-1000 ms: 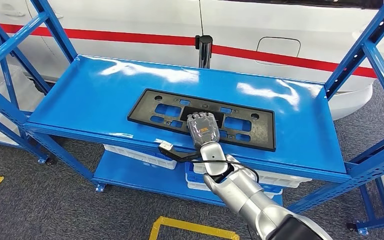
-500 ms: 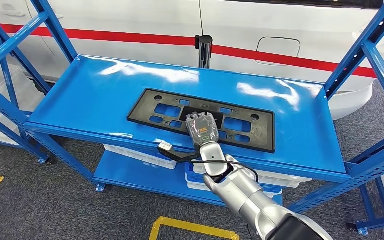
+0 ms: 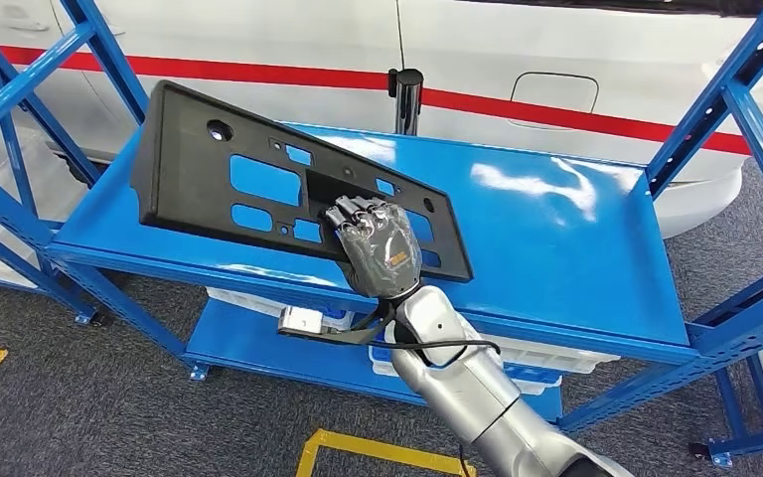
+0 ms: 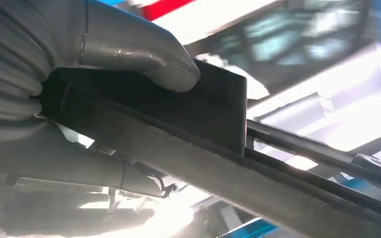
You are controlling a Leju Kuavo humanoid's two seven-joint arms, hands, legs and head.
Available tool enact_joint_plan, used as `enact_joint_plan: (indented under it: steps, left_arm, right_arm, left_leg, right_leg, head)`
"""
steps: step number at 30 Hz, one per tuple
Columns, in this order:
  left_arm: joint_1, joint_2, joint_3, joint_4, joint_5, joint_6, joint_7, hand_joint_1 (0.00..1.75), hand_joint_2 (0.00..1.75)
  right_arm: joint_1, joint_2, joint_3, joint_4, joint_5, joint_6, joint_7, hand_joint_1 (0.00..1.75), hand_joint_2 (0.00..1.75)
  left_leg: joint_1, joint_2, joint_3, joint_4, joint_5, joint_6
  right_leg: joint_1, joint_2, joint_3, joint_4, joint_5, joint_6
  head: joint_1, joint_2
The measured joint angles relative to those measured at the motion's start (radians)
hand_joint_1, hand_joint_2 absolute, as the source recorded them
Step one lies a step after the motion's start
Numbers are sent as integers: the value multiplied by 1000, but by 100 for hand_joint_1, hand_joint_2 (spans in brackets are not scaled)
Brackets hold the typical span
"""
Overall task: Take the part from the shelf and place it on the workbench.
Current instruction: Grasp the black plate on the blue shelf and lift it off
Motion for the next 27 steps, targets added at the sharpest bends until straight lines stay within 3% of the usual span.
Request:
enact_joint_plan:
  steps: [2,4,11,14,18,27]
  left_arm:
    - [0,-2,0,0,-9,0,-1,0,0]
    - [0,-3,1,0,-15,-1,-1,0,0]
    - [0,-3,7,0,-23,-20,-12,0,0]
    - [2,-4,11,0,-28,-22,-19,0,0]
    - [2,-5,12,0,-34,-23,-25,0,175]
    - [1,-4,13,0,-44,-23,-37,0,175]
  right_arm:
    - [22,19,-55,-51,-157,-1,-143,175,175]
    - [36,27,-94,-89,-299,-2,-228,175,175]
    - [92,10,-105,-210,-733,23,-337,175,175]
    - [125,1,-105,-277,-824,16,-388,175,175]
    - [149,-10,-105,-340,-855,4,-414,175,175]
    - [157,-43,-100,-412,-934,75,-386,175,175]
  left_leg:
    - [0,0,0,0,0,0]
    - [-1,0,0,0,0,0]
    - [-2,0,0,0,0,0]
    - [-2,0,0,0,0,0]
    - [-2,0,0,0,-1,1]
    - [-2,0,0,0,-1,1]
  right_leg:
    - [0,0,0,0,0,0]
    - [0,0,0,0,0,0]
    - [-1,0,0,0,0,0]
    - [-2,0,0,0,0,0]
    - [-2,0,-1,0,0,0]
    - [-2,0,0,0,0,0]
  head:
    - [0,0]
    - [0,0]
    - [0,0]
    - [0,0]
    - [0,0]
    - [0,0]
